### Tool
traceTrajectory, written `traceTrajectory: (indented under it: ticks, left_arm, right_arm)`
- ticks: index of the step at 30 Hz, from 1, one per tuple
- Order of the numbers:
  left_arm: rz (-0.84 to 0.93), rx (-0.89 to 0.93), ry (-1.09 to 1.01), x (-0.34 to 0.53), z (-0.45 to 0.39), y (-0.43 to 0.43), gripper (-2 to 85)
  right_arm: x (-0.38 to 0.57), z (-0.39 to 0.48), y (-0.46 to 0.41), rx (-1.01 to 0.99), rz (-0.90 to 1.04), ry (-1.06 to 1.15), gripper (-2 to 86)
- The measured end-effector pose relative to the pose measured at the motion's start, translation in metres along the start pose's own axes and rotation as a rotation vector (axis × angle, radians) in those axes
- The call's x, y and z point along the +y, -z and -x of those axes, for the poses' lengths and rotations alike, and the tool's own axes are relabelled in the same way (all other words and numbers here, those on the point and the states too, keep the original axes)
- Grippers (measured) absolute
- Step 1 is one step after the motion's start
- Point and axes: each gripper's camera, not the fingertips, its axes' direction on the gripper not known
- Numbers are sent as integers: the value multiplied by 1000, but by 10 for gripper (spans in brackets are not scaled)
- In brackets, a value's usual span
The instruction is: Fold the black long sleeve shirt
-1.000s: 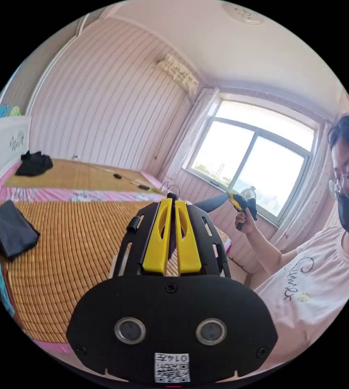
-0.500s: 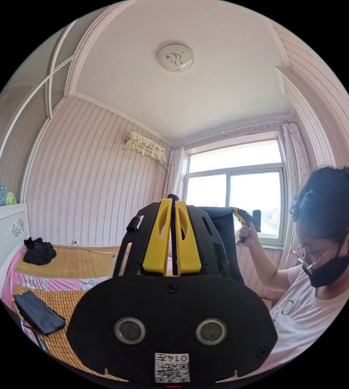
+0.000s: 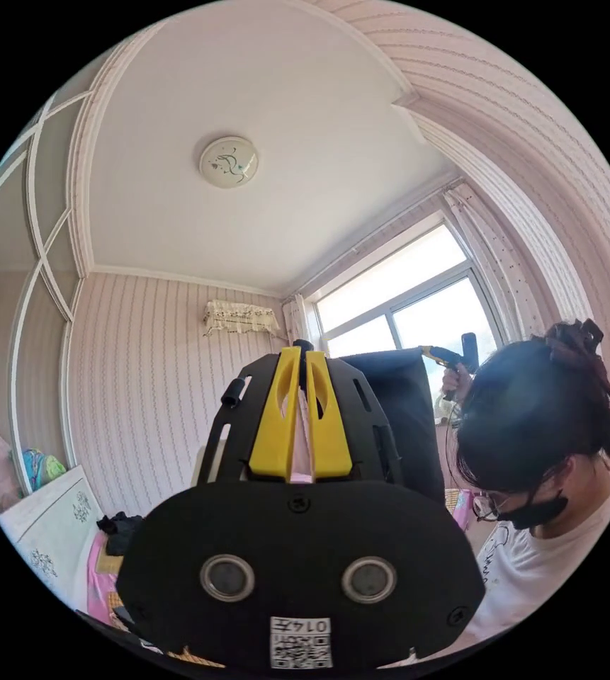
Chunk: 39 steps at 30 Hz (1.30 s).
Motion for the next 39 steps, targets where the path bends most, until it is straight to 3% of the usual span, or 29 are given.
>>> traceTrajectory:
  ticks: [6,9,14,18,22,26,30,35,39]
  left_arm:
    - [226,-91,11,17,38,-86,-10]
    - [349,-91,122,70,83,-149,-10]
    - [599,-144,304,194,162,-274,-10]
    - [511,-228,409,243,203,-314,-10]
    - [306,-231,304,206,218,-305,-10]
    - [316,-222,244,223,220,-294,-10]
    - [525,-149,346,345,229,-273,-10]
    - [927,-169,421,557,212,-238,-10]
    - [1168,-147,700,731,200,-190,-10]
  right_arm:
    - [5,-64,-76,106,258,-60,-1]
    - [59,-125,-140,129,433,-173,-2]
    - [219,-257,-258,179,622,-572,-2]
    - [255,-311,-277,98,392,-869,-2]
    - [181,-303,-280,112,182,-571,-2]
    - [178,-285,-292,98,179,-395,-1]
    - [267,-281,-318,94,396,-422,-1]
    - [501,-256,-359,124,852,-593,-1]
    - [654,-231,-372,197,1117,-815,-1]
